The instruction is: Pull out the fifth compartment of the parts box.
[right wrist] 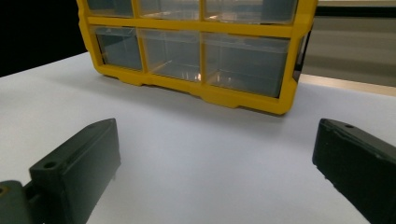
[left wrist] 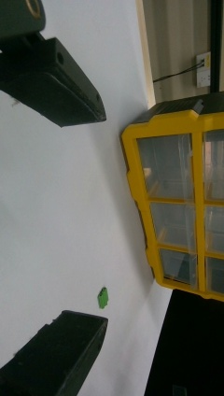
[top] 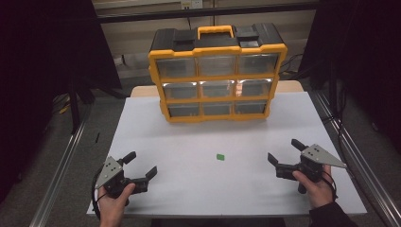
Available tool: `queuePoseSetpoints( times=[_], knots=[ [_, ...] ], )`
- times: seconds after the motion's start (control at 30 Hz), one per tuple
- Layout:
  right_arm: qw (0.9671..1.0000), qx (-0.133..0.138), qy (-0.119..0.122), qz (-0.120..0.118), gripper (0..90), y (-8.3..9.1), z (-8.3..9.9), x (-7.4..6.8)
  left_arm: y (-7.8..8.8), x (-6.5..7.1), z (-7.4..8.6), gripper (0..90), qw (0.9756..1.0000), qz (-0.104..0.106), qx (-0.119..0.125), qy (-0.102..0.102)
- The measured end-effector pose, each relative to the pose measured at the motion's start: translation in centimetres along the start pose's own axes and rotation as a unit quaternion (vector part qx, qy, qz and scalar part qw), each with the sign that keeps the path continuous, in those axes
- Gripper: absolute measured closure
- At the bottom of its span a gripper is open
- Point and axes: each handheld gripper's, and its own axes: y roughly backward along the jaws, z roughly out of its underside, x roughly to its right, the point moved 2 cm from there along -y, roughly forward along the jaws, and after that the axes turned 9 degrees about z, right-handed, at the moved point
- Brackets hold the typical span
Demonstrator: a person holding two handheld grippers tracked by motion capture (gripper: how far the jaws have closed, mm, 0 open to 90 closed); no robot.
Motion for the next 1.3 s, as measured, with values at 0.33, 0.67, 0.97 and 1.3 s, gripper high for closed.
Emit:
queuePoseSetpoints(
  times=[0.33, 0.67, 0.97, 1.3],
  knots=[
    [0.9995, -0.004, 0.009, -0.03, 0.0, -0.7, -1.3, -1.8, 0.0, 0.4, 0.0, 3.3, 1.0, 0.002, 0.001, 0.0],
    [0.9989, -0.005, 0.027, -0.039, 1.3, -2.0, -2.4, -3.3, -0.2, 0.5, -0.1, 3.3, 1.0, 0.01, 0.001, -0.002],
    [0.998, 0.01, 0.035, -0.051, 2.3, -4.1, -4.0, -5.1, -0.5, 0.4, -0.2, 3.3, 0.9999, 0.012, 0.002, -0.005],
    [0.9964, 0.016, 0.059, -0.06, 1.9, -6.8, -6.0, -7.0, -0.5, 0.3, -0.3, 3.3, 0.9999, 0.011, 0.002, -0.004]
  ],
)
